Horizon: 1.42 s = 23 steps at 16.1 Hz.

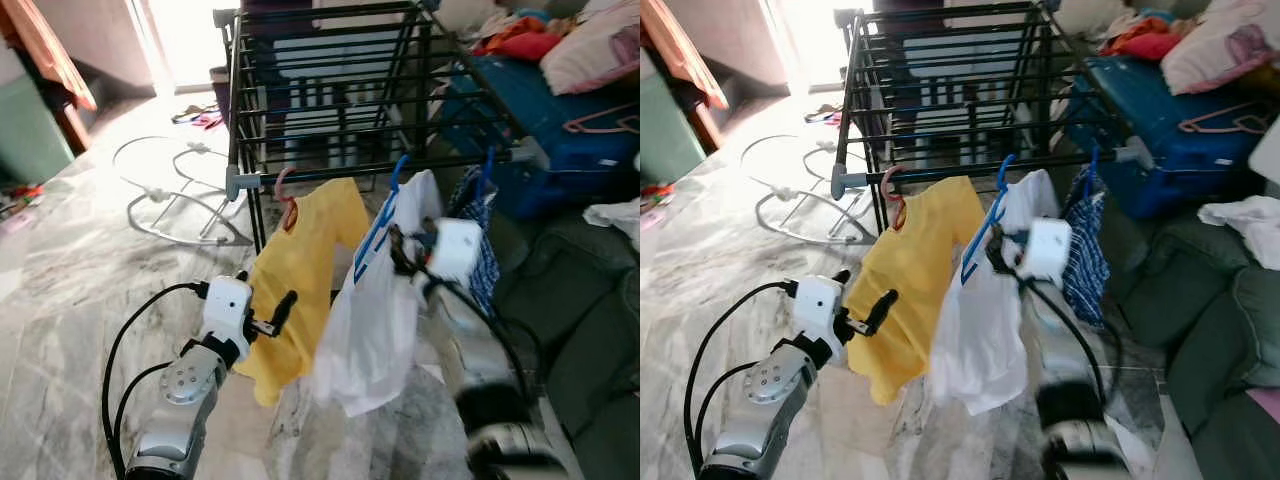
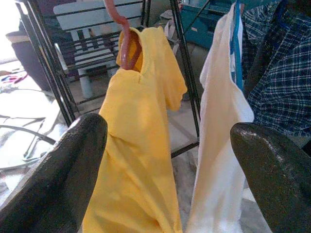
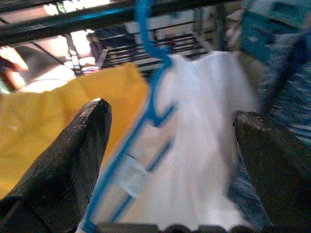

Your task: Hang hanger

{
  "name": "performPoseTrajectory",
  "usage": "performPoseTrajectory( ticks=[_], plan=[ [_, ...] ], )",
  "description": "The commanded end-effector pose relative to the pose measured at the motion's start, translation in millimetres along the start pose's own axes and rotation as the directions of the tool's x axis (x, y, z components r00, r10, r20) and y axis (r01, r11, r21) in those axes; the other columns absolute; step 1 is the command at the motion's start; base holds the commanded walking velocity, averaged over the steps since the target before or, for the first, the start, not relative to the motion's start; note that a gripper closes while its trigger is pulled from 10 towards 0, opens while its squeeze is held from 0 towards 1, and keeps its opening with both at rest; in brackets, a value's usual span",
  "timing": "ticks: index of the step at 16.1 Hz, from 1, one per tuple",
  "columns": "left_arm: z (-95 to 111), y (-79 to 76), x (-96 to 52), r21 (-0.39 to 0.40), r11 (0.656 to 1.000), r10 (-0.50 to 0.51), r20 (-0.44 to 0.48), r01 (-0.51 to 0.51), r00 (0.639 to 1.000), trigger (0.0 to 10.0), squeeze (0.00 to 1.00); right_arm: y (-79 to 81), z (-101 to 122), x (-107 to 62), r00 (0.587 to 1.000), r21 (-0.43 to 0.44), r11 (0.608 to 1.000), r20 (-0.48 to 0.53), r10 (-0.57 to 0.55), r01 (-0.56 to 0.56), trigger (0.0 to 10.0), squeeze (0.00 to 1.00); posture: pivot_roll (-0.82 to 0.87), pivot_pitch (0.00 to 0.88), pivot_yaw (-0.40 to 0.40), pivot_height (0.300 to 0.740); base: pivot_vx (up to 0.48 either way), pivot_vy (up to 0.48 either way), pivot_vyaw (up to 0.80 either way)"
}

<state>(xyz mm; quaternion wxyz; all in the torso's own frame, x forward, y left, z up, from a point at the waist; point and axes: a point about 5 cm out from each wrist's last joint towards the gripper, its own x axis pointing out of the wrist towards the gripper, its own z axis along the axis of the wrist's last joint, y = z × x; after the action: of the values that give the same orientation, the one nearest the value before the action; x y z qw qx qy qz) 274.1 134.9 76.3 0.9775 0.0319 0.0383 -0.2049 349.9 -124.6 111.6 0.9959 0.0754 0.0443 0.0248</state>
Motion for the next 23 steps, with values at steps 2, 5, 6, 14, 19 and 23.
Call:
performPoseTrajectory(
  ticks=[2, 5, 6, 14, 19, 23],
  plan=[
    [0.5, 0.9, -4.6, 0.029, 0.999, -0.013, -0.014, 0.013, 1.0, 10.0, 0.0, 21.0, -8.0, 8.5, 0.995, 0.053, 0.997, -0.079, 0.065, -0.061, 10.0, 0.0, -0.14, 0.04, 0.069, 0.74, 0.0, 0.0, 0.0],
    [0.6, 3.9, -9.3, 0.038, 0.999, -0.003, -0.02, 0.004, 1.0, 10.0, 0.0, 33.7, -17.9, 14.8, 0.983, 0.065, 0.998, -0.179, 0.035, -0.024, 10.0, 0.0, -0.12, 0.045, 0.068, 0.74, 0.0, 0.0, 0.0],
    [-0.2, 4.5, -11.0, 0.039, 0.999, 0.003, -0.025, -0.002, 1.0, 10.0, 0.0, 33.2, -23.3, 14.9, 0.974, 0.095, 0.995, -0.228, -0.009, 0.031, 10.0, 0.0, -0.11, 0.045, 0.068, 0.74, 0.0, 0.0, 0.0],
    [1.1, 1.7, -11.0, 0.038, 0.999, -0.008, -0.032, 0.009, 0.999, 10.0, 0.0, 7.0, -34.3, 14.6, 0.946, 0.03, 0.986, -0.29, -0.146, 0.162, 10.0, 0.0, -0.11, 0.035, 0.072, 0.74, 0.0, 0.0, 0.0],
    [1.6, 0.1, -8.5, 0.04, 0.999, -0.023, -0.035, 0.024, 0.999, 10.0, 0.0, -10.1, -18.4, 17.9, 0.96, -0.064, 0.977, -0.183, -0.212, 0.203, 10.0, 0.0, -0.13, 0.038, 0.088, 0.74, 0.0, 0.0, 0.0],
    [1.6, 1.3, -7.1, 0.045, 0.999, -0.024, -0.042, 0.026, 0.999, 10.0, 0.0, 17.9, -9.1, 25.8, 0.984, -0.069, 0.997, -0.174, -0.036, 0.024, 10.0, 0.0, -0.13, 0.041, 0.092, 0.74, 0.0, 0.0, 0.0]
  ],
)
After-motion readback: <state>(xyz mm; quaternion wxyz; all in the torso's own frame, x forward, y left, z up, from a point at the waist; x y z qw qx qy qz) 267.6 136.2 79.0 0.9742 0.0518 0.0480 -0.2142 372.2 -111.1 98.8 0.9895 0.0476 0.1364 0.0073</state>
